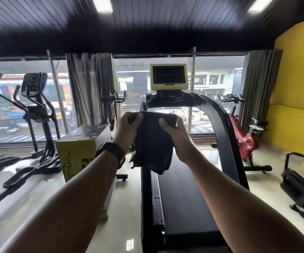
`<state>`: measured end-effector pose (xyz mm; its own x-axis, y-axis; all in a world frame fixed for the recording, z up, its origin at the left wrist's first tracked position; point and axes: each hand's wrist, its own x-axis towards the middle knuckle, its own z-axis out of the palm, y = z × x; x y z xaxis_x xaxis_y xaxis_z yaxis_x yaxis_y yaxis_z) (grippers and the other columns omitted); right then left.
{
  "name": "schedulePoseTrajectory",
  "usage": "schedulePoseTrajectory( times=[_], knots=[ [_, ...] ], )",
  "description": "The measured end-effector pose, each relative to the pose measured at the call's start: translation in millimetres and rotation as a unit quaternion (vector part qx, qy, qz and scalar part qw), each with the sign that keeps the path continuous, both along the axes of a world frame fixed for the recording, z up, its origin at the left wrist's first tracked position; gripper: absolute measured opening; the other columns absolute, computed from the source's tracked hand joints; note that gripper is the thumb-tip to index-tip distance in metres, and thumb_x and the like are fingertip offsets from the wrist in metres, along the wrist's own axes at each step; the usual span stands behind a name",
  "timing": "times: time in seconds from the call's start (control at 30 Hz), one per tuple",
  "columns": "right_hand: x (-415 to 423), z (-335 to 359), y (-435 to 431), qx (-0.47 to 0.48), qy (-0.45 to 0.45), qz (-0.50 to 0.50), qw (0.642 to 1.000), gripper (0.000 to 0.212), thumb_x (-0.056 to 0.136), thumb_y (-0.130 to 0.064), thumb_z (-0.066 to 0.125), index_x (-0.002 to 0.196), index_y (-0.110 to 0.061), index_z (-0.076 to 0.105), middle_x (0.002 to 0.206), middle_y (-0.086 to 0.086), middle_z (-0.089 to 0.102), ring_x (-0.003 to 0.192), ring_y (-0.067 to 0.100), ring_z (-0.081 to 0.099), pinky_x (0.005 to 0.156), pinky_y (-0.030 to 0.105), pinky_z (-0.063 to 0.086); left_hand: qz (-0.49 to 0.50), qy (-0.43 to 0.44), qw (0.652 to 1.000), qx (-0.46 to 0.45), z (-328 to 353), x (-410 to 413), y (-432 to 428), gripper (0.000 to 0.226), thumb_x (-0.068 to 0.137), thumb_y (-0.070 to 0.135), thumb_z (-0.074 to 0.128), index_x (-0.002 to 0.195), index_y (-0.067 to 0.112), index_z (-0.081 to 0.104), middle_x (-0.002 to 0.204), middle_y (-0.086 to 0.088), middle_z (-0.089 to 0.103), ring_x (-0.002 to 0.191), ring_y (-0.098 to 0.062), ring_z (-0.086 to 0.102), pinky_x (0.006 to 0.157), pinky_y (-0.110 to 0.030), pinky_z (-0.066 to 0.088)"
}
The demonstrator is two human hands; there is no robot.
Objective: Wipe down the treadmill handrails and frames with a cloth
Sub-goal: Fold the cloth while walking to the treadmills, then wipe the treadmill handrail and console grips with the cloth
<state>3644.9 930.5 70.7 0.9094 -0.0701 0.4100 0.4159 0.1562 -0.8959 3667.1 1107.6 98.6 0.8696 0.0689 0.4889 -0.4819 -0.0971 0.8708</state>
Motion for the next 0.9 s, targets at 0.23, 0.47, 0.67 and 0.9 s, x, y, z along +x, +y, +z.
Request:
schedulePoseTrajectory(
  times=[0.23, 0.47, 0.67, 0.9],
  knots=[
    [154.1, -7.0, -1.9, 0.02, -0.012, -0.02, 1.0, 0.027, 0.094, -0.002, 0.067, 0.12, -0.006, 0.062, 0.111, 0.013, 0.073, 0.098, 0.025, 0.071, 0.082, 0.037, 0.061, -0.06, 0.06, 0.996, -0.029, 5.4, 143.9, -1.0, 0.028, 0.091, 0.034, 0.07, 0.11, 0.015, 0.062, 0.097, 0.0, 0.072, 0.091, -0.018, 0.07, 0.084, -0.037, 0.059],
    [300.6, -23.8, -37.4, 0.116, 0.005, 0.065, 0.991, 0.044, 0.096, 0.001, 0.06, 0.137, -0.007, 0.046, 0.122, 0.02, 0.065, 0.106, 0.029, 0.067, 0.088, 0.04, 0.06, -0.095, 0.155, 0.983, -0.02, -23.7, 285.3, -34.0, 0.032, 0.091, 0.009, 0.068, 0.123, 0.011, 0.063, 0.108, -0.005, 0.074, 0.1, -0.024, 0.07, 0.078, -0.037, 0.059],
    [445.0, -30.1, -101.8, 0.033, 0.017, 0.077, 0.996, 0.07, 0.074, 0.023, 0.063, 0.13, -0.017, 0.051, 0.127, 0.024, 0.062, 0.111, 0.036, 0.065, 0.089, 0.056, 0.057, -0.082, 0.171, 0.979, -0.074, -20.9, 432.4, -96.6, 0.029, 0.095, 0.019, 0.062, 0.124, 0.024, 0.062, 0.107, -0.004, 0.074, 0.094, -0.025, 0.07, 0.082, -0.043, 0.058],
    [559.7, -7.6, -152.3, 0.096, 0.033, 0.039, 0.994, 0.027, 0.074, -0.012, 0.061, 0.099, 0.0, 0.063, 0.09, 0.017, 0.06, 0.082, 0.031, 0.058, 0.067, 0.034, 0.05, -0.135, 0.287, 0.947, -0.051, -18.0, 550.6, -133.2, 0.041, 0.094, 0.041, 0.054, 0.128, 0.019, 0.061, 0.119, -0.008, 0.071, 0.108, -0.029, 0.066, 0.095, -0.055, 0.05]
  ],
)
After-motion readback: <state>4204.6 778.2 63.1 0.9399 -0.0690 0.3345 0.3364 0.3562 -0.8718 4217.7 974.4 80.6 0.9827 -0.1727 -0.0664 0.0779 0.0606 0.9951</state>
